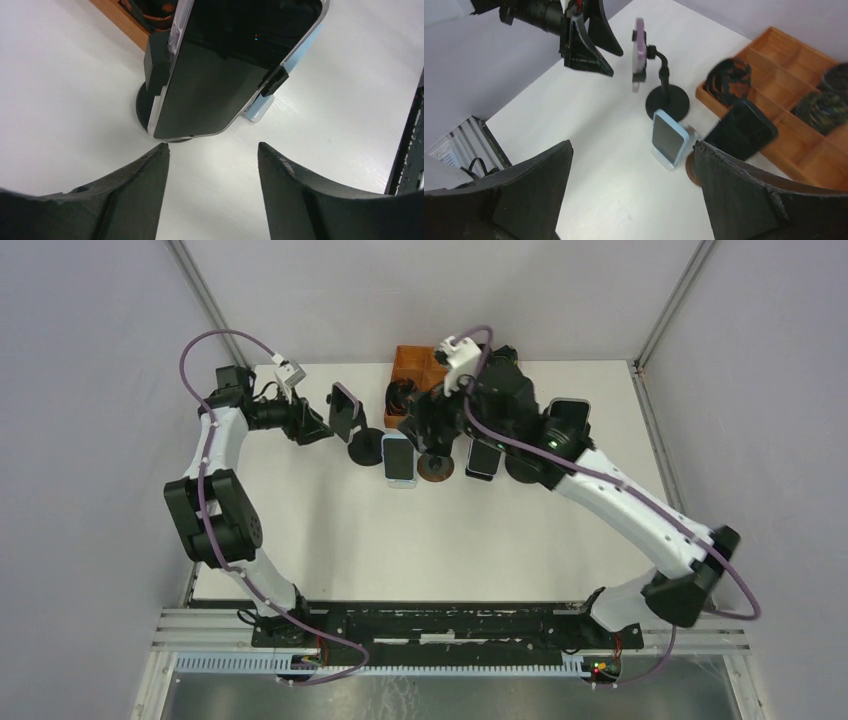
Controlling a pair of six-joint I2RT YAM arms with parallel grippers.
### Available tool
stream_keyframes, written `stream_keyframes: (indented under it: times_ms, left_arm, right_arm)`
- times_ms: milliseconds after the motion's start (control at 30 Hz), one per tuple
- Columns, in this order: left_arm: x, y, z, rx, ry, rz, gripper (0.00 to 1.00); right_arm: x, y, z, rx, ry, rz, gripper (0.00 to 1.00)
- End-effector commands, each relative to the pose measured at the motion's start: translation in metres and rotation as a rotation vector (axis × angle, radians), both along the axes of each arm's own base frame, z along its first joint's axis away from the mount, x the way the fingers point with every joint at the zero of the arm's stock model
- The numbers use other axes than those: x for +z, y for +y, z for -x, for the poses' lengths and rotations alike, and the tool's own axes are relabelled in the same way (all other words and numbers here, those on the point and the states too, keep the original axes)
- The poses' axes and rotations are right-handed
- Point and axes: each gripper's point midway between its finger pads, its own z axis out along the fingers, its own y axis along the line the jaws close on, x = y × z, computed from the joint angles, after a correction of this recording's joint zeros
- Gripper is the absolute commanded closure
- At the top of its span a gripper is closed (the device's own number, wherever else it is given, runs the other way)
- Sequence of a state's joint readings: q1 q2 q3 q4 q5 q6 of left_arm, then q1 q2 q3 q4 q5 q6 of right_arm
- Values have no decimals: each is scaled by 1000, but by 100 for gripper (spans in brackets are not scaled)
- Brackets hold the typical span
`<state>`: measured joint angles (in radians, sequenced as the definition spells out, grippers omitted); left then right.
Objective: Remove the phone from the phone stand
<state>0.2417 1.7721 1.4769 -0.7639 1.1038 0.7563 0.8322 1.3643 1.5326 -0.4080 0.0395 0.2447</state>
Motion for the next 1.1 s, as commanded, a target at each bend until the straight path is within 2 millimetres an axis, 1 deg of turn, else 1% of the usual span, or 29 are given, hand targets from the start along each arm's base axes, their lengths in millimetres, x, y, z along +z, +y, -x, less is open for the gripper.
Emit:
stream_keyframes:
  times_ms: [0, 33, 67, 100, 133, 167, 200, 267, 333, 400, 500, 567, 600, 633, 800, 967, 1067]
  left_arm:
    - [11, 13, 18, 104, 43, -19, 26]
    - [6, 16, 25, 121, 60, -23, 22]
    - [8, 19, 30, 136, 56, -33, 19]
    - [6, 22, 35, 151, 59, -46, 14]
    - [-1, 25, 42, 171, 74, -63, 6]
    - [-2, 27, 48, 186, 78, -77, 3]
    - [-3, 30, 52, 201, 83, -86, 1]
    - [-3, 33, 60, 226, 94, -105, 0]
    - [-1, 35, 65, 246, 107, -115, 0]
    - [-1, 35, 71, 240, 120, -120, 0]
    - [-1, 33, 76, 225, 134, -121, 0]
    - [-4, 33, 79, 224, 145, -120, 0]
    - [-4, 33, 80, 222, 149, -120, 0]
    - [-5, 32, 81, 220, 153, -119, 0]
    - [-5, 31, 84, 210, 157, -124, 0]
    - [-3, 33, 86, 213, 150, -136, 0]
    - [-2, 32, 86, 212, 148, -136, 0]
  right_arm:
    - [0, 67, -35, 135, -71, 12, 2]
    - [-6, 83, -45, 168, -78, 33, 2]
    - [-12, 94, -56, 168, -80, 53, 2]
    - [-15, 104, -69, 167, -95, 74, 2]
    - [-24, 115, -80, 169, -97, 95, 2]
    - [-30, 122, -90, 165, -104, 107, 2]
    - [-39, 131, -97, 171, -110, 114, 2]
    - [-53, 141, -111, 171, -129, 106, 3]
    - [-65, 148, -121, 169, -134, 88, 4]
    - [-74, 150, -132, 160, -137, 66, 7]
    - [-80, 153, -141, 161, -155, 35, 10]
    - [-84, 156, -143, 170, -159, 14, 12]
    - [-79, 159, -146, 174, -180, -15, 13]
    - [-81, 163, -147, 182, -181, -25, 14]
    - [-95, 177, -158, 208, -170, -61, 25]
    - [-108, 191, -161, 239, -149, -100, 34]
    - [-110, 195, -161, 249, -143, -124, 43]
